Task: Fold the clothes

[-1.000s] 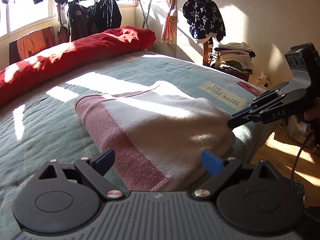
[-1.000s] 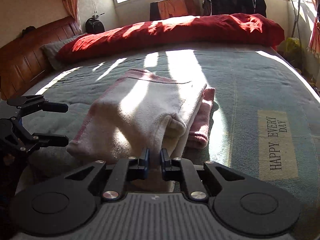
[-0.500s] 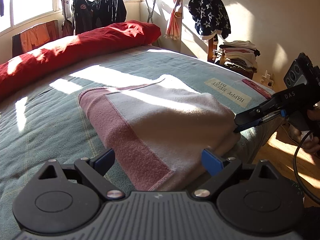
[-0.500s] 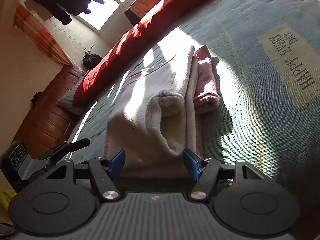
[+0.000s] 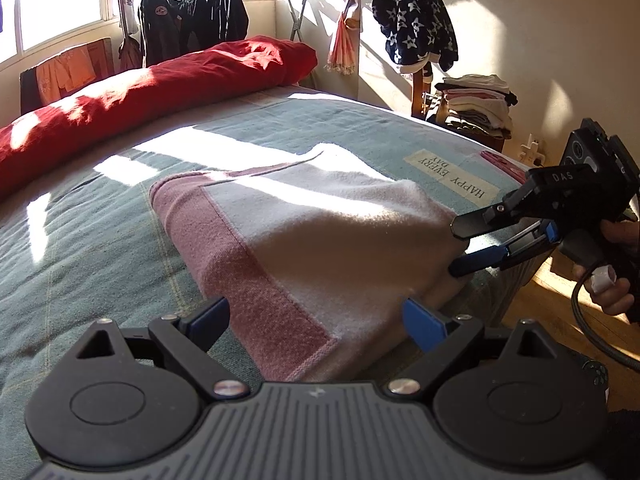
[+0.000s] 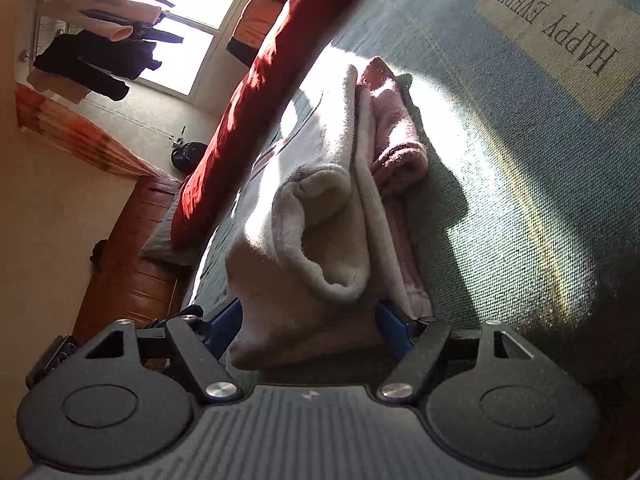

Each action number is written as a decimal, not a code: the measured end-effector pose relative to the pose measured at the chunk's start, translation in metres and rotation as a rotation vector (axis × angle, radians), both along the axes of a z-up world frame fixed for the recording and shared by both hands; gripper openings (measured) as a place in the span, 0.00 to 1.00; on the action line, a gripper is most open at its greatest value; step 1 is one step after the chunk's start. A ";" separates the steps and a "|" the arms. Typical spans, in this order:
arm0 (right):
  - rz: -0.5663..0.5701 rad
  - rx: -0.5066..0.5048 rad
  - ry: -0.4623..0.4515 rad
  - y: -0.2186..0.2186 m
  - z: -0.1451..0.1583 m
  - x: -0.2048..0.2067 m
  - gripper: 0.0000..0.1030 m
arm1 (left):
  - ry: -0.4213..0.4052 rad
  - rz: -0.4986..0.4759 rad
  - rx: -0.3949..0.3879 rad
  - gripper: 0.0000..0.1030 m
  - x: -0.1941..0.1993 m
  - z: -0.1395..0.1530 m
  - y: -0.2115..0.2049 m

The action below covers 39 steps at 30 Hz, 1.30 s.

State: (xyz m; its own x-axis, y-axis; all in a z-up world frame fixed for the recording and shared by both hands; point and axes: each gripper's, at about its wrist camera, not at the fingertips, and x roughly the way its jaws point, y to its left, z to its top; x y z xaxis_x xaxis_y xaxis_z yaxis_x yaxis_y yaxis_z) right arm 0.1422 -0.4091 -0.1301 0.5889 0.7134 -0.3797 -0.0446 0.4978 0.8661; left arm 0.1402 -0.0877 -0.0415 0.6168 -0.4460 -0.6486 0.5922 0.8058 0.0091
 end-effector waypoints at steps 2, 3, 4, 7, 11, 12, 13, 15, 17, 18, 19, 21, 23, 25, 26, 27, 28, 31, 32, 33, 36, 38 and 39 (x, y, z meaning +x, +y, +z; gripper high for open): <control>-0.015 0.010 -0.013 -0.001 0.001 0.006 0.75 | 0.000 0.001 0.001 0.91 0.000 0.001 0.000; -0.029 0.010 -0.020 -0.001 0.002 0.010 0.75 | 0.000 0.003 0.000 0.91 0.001 0.001 0.000; -0.046 0.010 -0.026 -0.002 0.003 0.015 0.75 | 0.000 0.003 0.000 0.91 0.001 0.001 0.000; -0.059 0.011 -0.034 -0.002 0.002 0.028 0.75 | 0.000 -0.003 0.001 0.91 0.000 0.001 -0.001; -0.063 0.067 -0.023 -0.001 -0.009 0.045 0.77 | 0.008 -0.005 0.005 0.91 0.002 0.000 -0.002; -0.058 0.084 -0.026 -0.001 -0.010 0.049 0.77 | 0.010 -0.005 0.005 0.91 0.002 0.000 -0.002; -0.055 0.095 -0.029 0.000 -0.011 0.053 0.77 | 0.010 -0.006 0.005 0.91 0.003 -0.001 -0.003; -0.051 0.106 -0.034 0.003 -0.012 0.062 0.77 | 0.012 -0.007 0.003 0.91 0.004 -0.001 -0.003; -0.046 0.097 -0.044 0.006 -0.012 0.069 0.76 | 0.016 -0.005 0.001 0.91 0.006 -0.001 -0.003; -0.042 0.068 -0.055 0.009 -0.010 0.070 0.71 | 0.018 -0.004 0.001 0.91 0.006 -0.002 -0.002; -0.037 0.038 -0.065 0.011 -0.008 0.072 0.66 | 0.021 -0.003 0.000 0.91 0.007 -0.002 -0.002; -0.030 -0.023 -0.078 0.014 -0.003 0.074 0.37 | 0.026 0.000 0.000 0.91 0.008 -0.004 -0.001; -0.022 -0.077 -0.097 0.015 0.006 0.075 0.31 | 0.033 0.002 -0.002 0.91 0.010 -0.005 -0.001; -0.013 -0.131 -0.117 0.017 0.016 0.076 0.26 | 0.038 0.004 -0.001 0.91 0.012 -0.006 -0.001; -0.009 -0.157 -0.134 0.017 0.023 0.077 0.24 | 0.038 0.002 0.001 0.91 0.014 -0.005 -0.002; -0.004 -0.184 -0.156 0.017 0.033 0.078 0.23 | 0.032 -0.001 0.005 0.91 0.015 -0.004 -0.002; -0.001 -0.209 -0.174 0.016 0.043 0.079 0.23 | 0.024 -0.004 0.008 0.91 0.016 -0.002 -0.003; -0.001 -0.278 -0.206 0.012 0.069 0.080 0.22 | -0.004 -0.018 0.012 0.91 0.016 0.005 -0.004; -0.005 -0.290 -0.201 0.009 0.071 0.079 0.21 | -0.011 -0.022 0.012 0.91 0.016 0.007 -0.004; -0.008 -0.303 -0.196 0.005 0.073 0.077 0.21 | -0.017 -0.027 0.012 0.91 0.017 0.009 -0.004; -0.019 -0.341 -0.182 -0.004 0.080 0.073 0.21 | -0.030 -0.044 0.014 0.91 0.022 0.013 -0.007; -0.012 -0.343 -0.114 -0.009 0.064 0.071 0.22 | -0.034 -0.063 0.010 0.91 0.027 0.014 -0.010; -0.007 -0.329 -0.064 -0.010 0.050 0.071 0.22 | -0.038 -0.077 0.006 0.91 0.032 0.015 -0.012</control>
State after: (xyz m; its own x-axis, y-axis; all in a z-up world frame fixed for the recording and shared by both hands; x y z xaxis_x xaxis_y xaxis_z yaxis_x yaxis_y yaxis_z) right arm 0.2135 -0.4194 -0.0805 0.6232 0.5546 -0.5514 -0.0896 0.7510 0.6542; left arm 0.1726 -0.0999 -0.0265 0.6049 -0.4892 -0.6283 0.6512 0.7580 0.0369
